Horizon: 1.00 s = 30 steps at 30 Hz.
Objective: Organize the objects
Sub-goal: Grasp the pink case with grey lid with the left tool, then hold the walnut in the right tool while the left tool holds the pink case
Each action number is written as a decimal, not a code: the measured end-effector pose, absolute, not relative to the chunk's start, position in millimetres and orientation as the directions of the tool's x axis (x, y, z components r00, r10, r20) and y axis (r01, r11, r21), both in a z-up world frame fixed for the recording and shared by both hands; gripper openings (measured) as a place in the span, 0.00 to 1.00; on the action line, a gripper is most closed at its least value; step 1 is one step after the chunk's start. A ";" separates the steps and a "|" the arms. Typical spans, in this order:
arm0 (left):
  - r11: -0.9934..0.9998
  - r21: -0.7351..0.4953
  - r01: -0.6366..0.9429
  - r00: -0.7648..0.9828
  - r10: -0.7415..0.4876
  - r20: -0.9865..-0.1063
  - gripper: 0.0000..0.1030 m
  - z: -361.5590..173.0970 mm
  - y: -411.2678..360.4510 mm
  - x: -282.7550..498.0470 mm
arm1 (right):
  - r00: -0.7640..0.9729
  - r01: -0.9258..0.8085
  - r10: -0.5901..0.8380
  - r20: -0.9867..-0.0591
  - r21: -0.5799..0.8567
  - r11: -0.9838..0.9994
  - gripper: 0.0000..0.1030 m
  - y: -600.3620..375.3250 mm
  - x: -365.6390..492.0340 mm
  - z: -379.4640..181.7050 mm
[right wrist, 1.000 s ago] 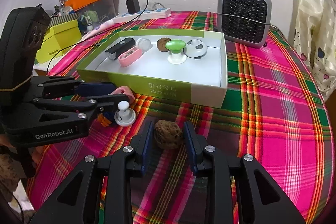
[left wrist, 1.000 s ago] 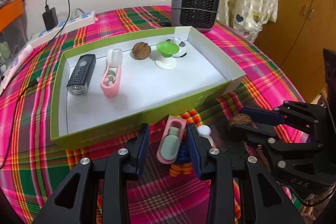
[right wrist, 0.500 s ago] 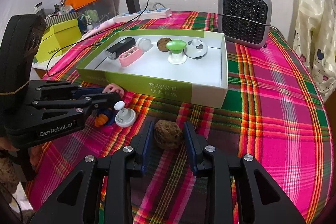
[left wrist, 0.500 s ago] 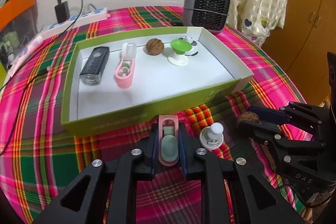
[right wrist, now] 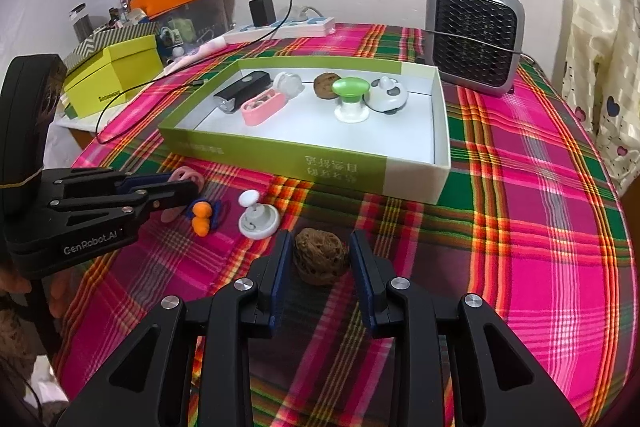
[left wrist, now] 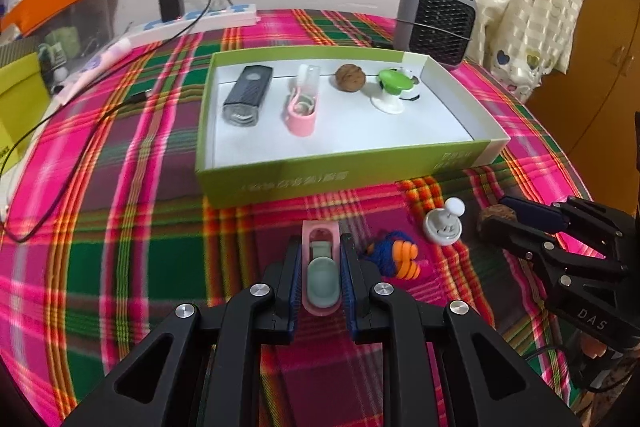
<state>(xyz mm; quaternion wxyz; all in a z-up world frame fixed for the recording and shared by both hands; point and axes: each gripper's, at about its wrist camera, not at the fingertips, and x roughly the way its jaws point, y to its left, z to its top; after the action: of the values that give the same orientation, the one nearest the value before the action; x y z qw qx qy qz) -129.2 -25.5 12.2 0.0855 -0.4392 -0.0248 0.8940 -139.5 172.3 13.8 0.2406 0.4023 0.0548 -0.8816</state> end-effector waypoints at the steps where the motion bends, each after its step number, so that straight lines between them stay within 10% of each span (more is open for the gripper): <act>1: -0.985 -0.118 -0.126 -0.601 0.170 -0.781 0.15 11.7 -26.7 -127.9 | -0.562 0.469 -0.381 -0.734 0.096 -0.878 0.30 171.6 -138.6 14.1; 30: -0.982 -0.127 -0.141 -0.621 0.188 -0.761 0.33 8.6 -21.7 -122.6 | -0.544 0.446 -0.324 -0.774 0.060 -0.893 0.31 166.8 -144.2 5.9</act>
<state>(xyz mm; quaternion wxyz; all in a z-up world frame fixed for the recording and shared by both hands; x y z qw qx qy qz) -122.6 -21.7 8.6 0.0913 -0.4256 -0.0274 0.8999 -144.2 166.8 5.9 0.2199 0.4239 0.0722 -0.8756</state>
